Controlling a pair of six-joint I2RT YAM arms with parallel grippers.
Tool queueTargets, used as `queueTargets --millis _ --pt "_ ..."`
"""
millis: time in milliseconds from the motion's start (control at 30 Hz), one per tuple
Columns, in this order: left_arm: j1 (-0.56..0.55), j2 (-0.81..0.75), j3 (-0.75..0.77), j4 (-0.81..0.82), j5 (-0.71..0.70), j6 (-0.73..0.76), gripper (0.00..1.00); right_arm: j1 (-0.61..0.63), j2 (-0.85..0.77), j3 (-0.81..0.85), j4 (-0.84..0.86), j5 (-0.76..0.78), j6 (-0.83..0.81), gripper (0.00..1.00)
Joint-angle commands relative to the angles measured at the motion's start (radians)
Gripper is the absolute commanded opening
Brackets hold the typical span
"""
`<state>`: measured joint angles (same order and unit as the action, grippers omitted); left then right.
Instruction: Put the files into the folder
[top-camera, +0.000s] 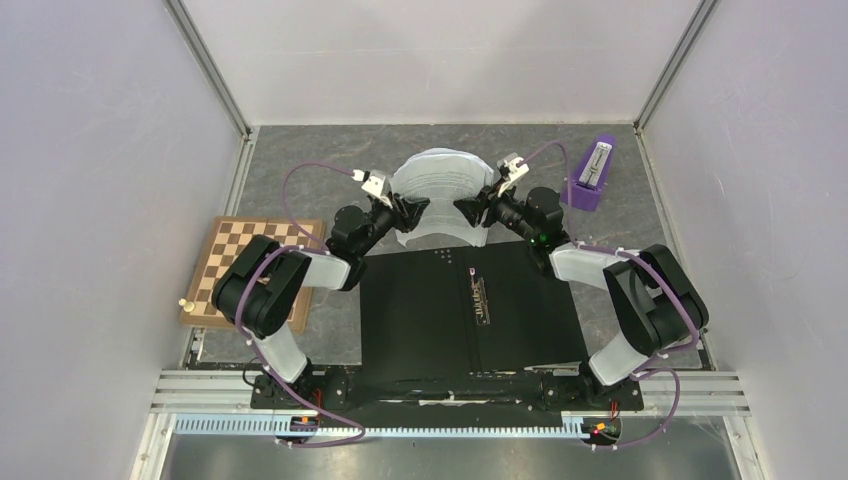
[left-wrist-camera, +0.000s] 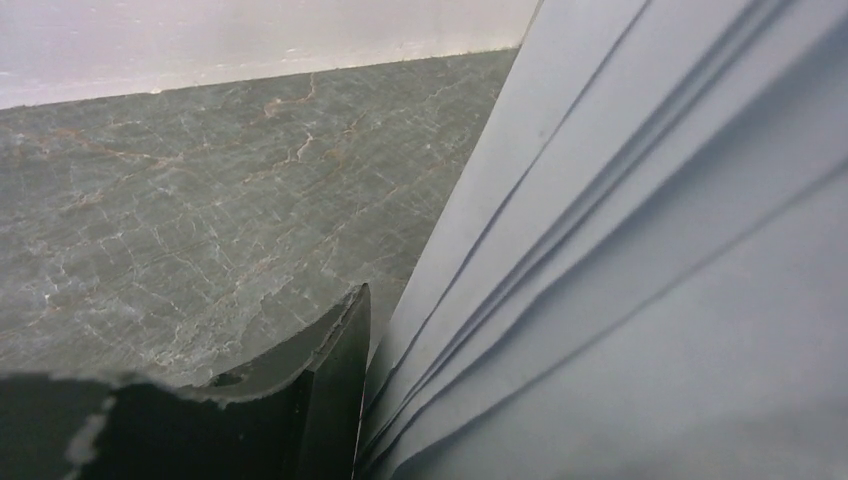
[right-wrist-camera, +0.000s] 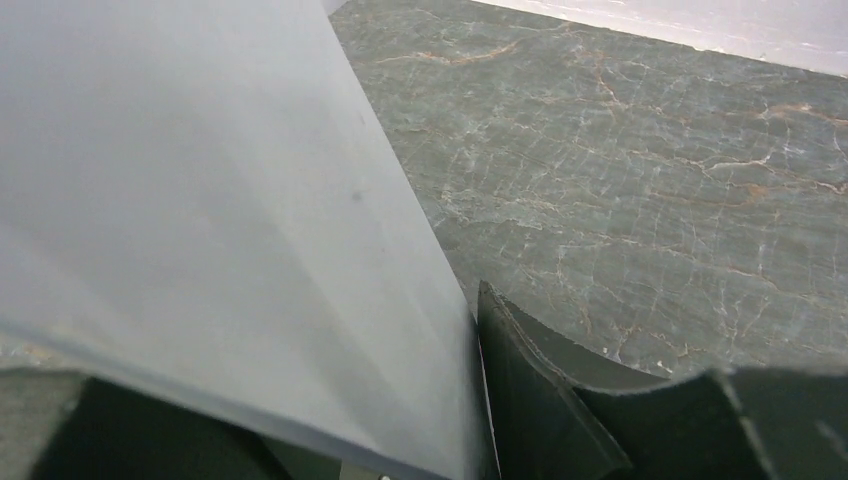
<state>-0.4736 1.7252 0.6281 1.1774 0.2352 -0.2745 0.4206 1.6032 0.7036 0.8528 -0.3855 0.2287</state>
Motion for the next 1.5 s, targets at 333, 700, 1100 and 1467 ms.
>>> queueTargets --millis 333,700,1100,1467 --pt "0.026 -0.052 0.026 0.0 0.079 0.031 0.75 -0.002 -0.037 -0.014 0.081 -0.084 0.001 0.49" --pt "0.064 -0.093 0.009 -0.006 0.168 0.059 0.79 -0.008 -0.051 -0.052 0.13 -0.114 -0.009 0.5" --pt "0.109 -0.081 0.035 0.027 0.311 -0.006 0.81 -0.014 -0.034 -0.051 0.142 -0.157 0.003 0.5" --pt "0.109 0.033 0.082 0.212 0.422 -0.143 0.82 -0.016 -0.03 -0.072 0.157 -0.171 0.014 0.5"
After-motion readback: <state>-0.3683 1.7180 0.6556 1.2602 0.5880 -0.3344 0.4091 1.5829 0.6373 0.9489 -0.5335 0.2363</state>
